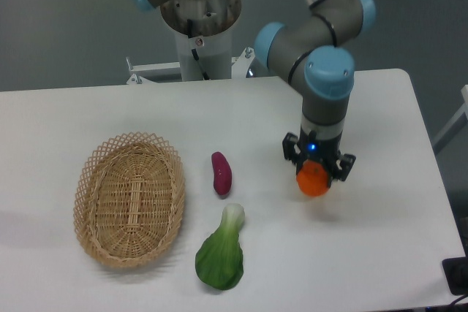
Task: Place the orange on the table
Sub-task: 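Carry the held orange down and toward the bok choy with the gripper, then lower the orange onto the table and open the gripper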
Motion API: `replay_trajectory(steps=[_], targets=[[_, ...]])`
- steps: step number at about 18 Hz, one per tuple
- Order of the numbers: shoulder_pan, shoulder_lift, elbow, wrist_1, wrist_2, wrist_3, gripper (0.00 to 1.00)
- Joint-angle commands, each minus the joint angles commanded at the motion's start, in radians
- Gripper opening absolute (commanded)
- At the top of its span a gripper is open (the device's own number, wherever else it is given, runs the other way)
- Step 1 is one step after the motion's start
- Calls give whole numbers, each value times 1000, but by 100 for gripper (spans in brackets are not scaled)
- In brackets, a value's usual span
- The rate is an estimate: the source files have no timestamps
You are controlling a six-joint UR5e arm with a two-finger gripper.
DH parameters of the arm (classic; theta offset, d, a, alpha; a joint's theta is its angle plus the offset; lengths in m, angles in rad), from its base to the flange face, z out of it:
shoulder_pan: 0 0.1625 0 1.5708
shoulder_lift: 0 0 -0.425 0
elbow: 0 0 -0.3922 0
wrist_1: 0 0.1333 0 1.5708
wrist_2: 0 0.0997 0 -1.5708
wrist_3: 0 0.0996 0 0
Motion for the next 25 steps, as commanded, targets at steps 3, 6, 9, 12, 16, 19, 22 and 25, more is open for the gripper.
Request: replay_trajectory(steps=[3,6,9,12,16,19,22,25], targets=[[-23,-29,9,2,3,-63,68],[-35,-38,11,2,5,-77,68],[-49,-54,9,0,5,-103,69],[-60,-71,14,0,5,-109,70],[-68,-81,14,0,6,-141,77],[-68,-81,17,2,12,-137,91],[-68,-80,19,2,21,-138,99],[-68,-72,37,0,28,-132,100]])
